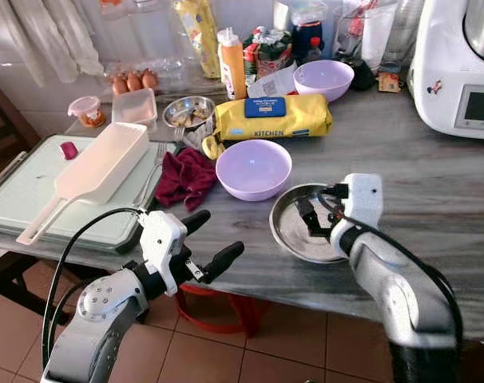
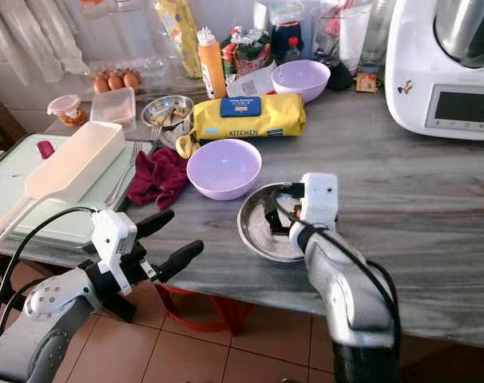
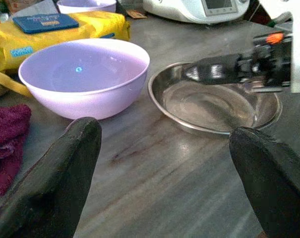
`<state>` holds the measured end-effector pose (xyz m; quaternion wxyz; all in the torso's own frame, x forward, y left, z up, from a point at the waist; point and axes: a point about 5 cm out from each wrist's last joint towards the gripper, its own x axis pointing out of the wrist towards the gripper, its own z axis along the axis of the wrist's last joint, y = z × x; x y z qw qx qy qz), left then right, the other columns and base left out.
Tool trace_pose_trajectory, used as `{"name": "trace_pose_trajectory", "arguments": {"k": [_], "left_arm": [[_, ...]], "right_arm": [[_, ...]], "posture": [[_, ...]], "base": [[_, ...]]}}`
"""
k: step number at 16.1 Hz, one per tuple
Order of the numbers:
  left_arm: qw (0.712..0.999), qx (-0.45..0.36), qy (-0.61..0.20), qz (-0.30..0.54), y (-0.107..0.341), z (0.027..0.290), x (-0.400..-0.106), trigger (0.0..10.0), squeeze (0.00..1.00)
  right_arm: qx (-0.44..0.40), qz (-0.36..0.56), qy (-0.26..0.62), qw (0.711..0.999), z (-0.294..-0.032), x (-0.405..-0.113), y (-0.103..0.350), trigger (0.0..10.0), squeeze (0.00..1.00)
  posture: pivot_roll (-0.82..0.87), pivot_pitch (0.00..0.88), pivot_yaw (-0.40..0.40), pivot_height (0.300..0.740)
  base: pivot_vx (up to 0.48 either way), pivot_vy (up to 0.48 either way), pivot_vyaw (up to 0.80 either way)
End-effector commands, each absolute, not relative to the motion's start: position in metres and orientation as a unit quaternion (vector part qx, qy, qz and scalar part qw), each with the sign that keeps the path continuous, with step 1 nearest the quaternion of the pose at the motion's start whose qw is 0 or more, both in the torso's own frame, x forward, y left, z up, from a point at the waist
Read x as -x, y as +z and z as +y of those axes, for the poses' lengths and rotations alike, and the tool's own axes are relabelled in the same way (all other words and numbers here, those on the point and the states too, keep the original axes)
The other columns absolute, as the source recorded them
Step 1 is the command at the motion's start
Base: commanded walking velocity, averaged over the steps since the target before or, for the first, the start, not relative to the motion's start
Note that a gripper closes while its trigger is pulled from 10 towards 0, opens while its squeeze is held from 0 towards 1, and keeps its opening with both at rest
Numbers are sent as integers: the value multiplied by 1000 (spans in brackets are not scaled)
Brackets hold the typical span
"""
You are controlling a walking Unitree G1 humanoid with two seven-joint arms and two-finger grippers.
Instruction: Setting the table
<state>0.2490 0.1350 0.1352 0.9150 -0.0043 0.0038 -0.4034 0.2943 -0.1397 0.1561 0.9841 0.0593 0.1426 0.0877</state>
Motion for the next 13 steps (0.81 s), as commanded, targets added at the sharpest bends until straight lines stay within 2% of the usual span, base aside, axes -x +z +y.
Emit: {"name": "trace_pose_trajectory", "arguments": {"k": [1,5,9,12,13], "left_arm": [[916,-4,-401,8,134,138,-251,10000,0],[916,-3,-401,-11,144,134,-257,10000,0],[917,5,-397,-32,154,129,-258,10000,0],[933,-9,-357,-41,152,136,-263,10000,0],[959,-11,-280,-47,149,145,-275,10000,0]], "right_arm": [[-54,123,92,987,-139,-291,163,10000,0],[-34,-7,92,995,-144,-282,202,10000,0],[28,-77,88,993,-135,-276,216,10000,0],[41,-80,78,993,-134,-274,211,10000,0],[44,-80,69,993,-135,-272,204,10000,0]], "posture": [[-137,105,114,740],[-147,96,121,740],[-143,83,109,740],[-140,76,105,740],[-135,66,100,740]], "base": [[0,0,0],[0,0,0],[0,0,0],[0,0,0],[0,0,0]]}}
